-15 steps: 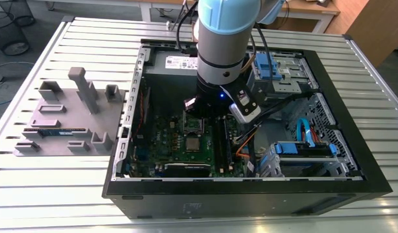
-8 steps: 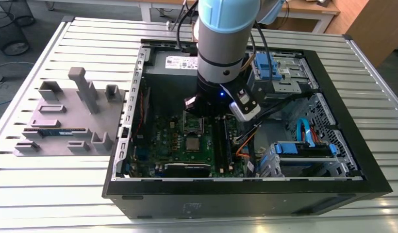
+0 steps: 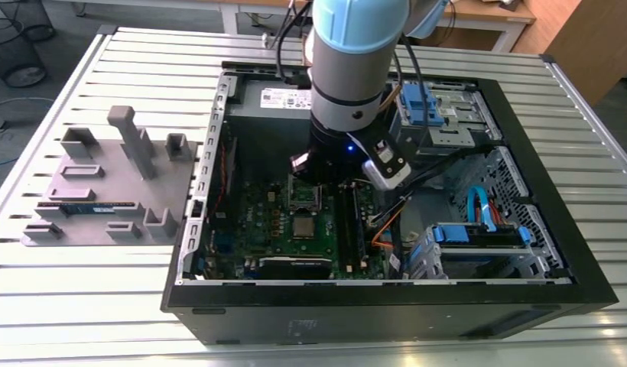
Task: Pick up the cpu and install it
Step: 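Close the cpu cover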
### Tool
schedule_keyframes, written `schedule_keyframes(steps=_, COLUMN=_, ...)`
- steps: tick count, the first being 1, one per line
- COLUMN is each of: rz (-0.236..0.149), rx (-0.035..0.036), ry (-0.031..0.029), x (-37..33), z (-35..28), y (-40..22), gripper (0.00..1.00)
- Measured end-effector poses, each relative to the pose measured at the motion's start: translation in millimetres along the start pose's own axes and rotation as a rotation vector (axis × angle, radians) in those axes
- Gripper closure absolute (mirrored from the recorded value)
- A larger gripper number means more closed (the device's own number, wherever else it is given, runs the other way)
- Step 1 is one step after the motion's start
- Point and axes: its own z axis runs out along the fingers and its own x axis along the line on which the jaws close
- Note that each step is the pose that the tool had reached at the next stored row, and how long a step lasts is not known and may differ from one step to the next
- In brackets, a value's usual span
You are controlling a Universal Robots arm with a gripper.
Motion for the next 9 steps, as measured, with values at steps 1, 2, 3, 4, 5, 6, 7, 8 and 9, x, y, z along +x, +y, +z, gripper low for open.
schedule_keyframes(steps=1, rz=-0.012, rx=-0.001, ry=0.0006, x=0.0, z=0.3, y=0.0, gripper=0.89)
schedule_keyframes(steps=2, rz=-0.025, rx=-0.002, ry=0.0013, x=0.0, z=0.5, y=0.0, gripper=0.89)
schedule_keyframes(steps=3, rz=-0.038, rx=-0.0032, ry=0.002, x=-0.1, z=0.7, y=0.0, gripper=0.89)
schedule_keyframes(steps=4, rz=-0.051, rx=-0.0049, ry=0.0026, x=-0.1, z=0.8, y=0.0, gripper=0.89)
schedule_keyframes(steps=5, rz=-0.061, rx=-0.0065, ry=0.0031, x=-0.2, z=0.8, y=0.0, gripper=0.89)
schedule_keyframes(steps=6, rz=-0.07, rx=-0.0081, ry=0.0033, x=-0.8, z=0.8, y=-0.2, gripper=0.89)
schedule_keyframes(steps=7, rz=-0.073, rx=-0.0085, ry=0.0034, x=-2.4, z=1.1, y=-0.5, gripper=0.89)
schedule_keyframes(steps=8, rz=-0.074, rx=-0.0087, ry=0.0041, x=-4.6, z=1.3, y=-1.0, gripper=0.89)
schedule_keyframes(steps=9, rz=-0.074, rx=-0.0087, ry=0.0045, x=-6.6, z=1.4, y=-1.2, gripper=0.89)
